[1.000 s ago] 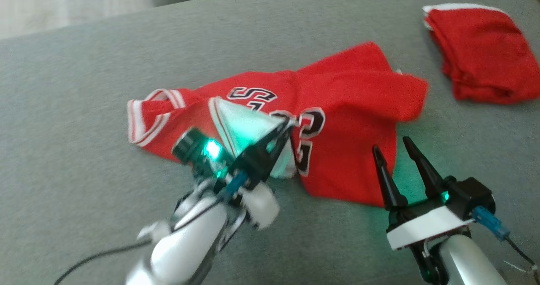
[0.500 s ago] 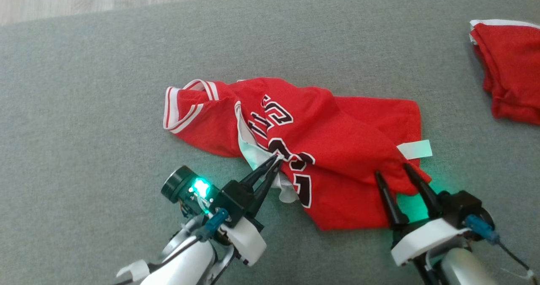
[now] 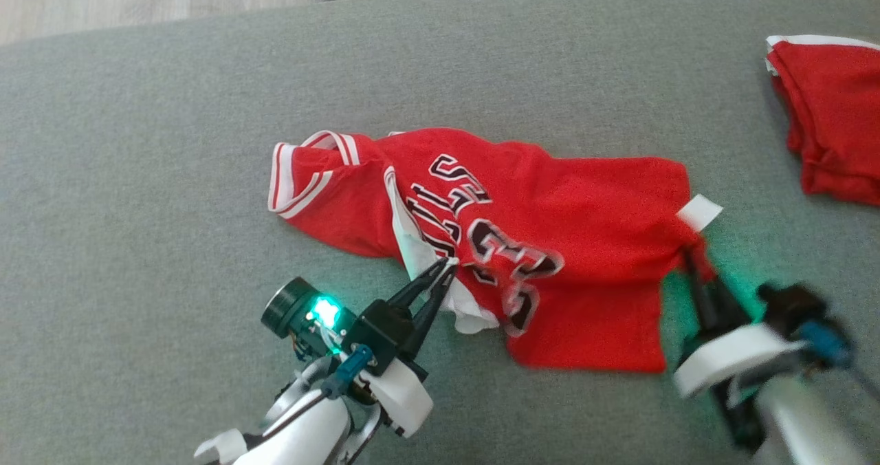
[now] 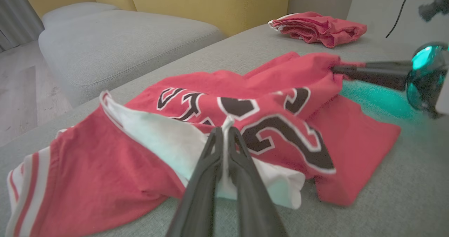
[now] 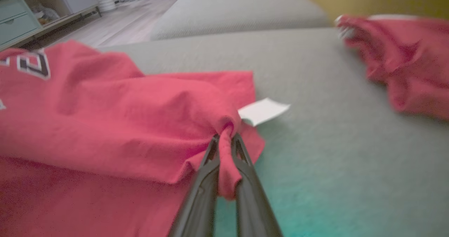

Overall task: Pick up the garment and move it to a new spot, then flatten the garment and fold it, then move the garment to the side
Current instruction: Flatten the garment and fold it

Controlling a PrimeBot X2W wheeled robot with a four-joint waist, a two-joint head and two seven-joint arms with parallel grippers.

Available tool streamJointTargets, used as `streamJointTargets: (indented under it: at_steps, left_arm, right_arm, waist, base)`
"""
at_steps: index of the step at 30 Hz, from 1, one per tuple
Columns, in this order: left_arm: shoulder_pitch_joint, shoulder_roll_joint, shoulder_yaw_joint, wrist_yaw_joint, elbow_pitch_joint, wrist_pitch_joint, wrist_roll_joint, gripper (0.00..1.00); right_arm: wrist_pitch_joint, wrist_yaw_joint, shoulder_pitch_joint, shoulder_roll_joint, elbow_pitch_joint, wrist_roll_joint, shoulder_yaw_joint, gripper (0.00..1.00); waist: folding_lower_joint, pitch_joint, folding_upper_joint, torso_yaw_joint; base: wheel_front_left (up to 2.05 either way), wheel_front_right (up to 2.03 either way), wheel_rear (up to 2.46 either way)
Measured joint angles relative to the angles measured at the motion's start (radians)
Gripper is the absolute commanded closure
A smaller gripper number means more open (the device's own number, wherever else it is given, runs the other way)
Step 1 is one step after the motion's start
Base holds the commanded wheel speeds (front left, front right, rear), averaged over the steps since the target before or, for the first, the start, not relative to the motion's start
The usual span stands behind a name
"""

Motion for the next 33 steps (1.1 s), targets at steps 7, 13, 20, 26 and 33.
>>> streamJointTargets:
  at_steps: [7, 13, 20, 26, 33]
  left_arm:
    - [0.001, -0.004, -0.004, 0.015, 0.021, 0.002, -0.001, 0.0]
    - [0.0, -0.01, -0.012, 0.04, 0.04, 0.012, 0.0, 0.0]
    - [0.01, -0.014, 0.003, 0.097, 0.054, 0.001, -0.003, 0.0]
    - [0.069, -0.012, 0.037, 0.153, 0.064, -0.009, -0.025, 0.0]
    - [0.075, -0.006, 0.072, 0.158, 0.108, -0.035, -0.063, 0.0]
  right_arm:
    - [0.0, 0.0, -0.179, -0.074, -0.019, -0.082, -0.101, 1.0]
    - [0.0, 0.0, -0.336, -0.113, 0.072, -0.122, -0.111, 0.0]
    - [0.0, 0.0, -0.28, -0.073, 0.022, -0.13, -0.119, 0.0]
    - [0.0, 0.0, -0.146, -0.031, -0.039, -0.13, -0.147, 0.0]
    - [0.0, 0.0, -0.091, -0.017, -0.091, -0.133, -0.146, 0.0]
  waist:
    - [0.0, 0.015, 0.0, -0.009]
    - [0.0001, 0.026, 0.0, 0.0]
    - [0.0, 0.022, 0.0, 0.011]
    - [-0.0001, 0.012, 0.0, 0.009]
    - [-0.0001, 0.007, 0.0, -0.012]
  base:
    - [0.0, 0.0, 0.0]
    - [0.0, 0.0, 0.0]
    - [0.0, 0.0, 0.0]
    - [0.0, 0.0, 0.0]
    - [0.0, 0.0, 0.0]
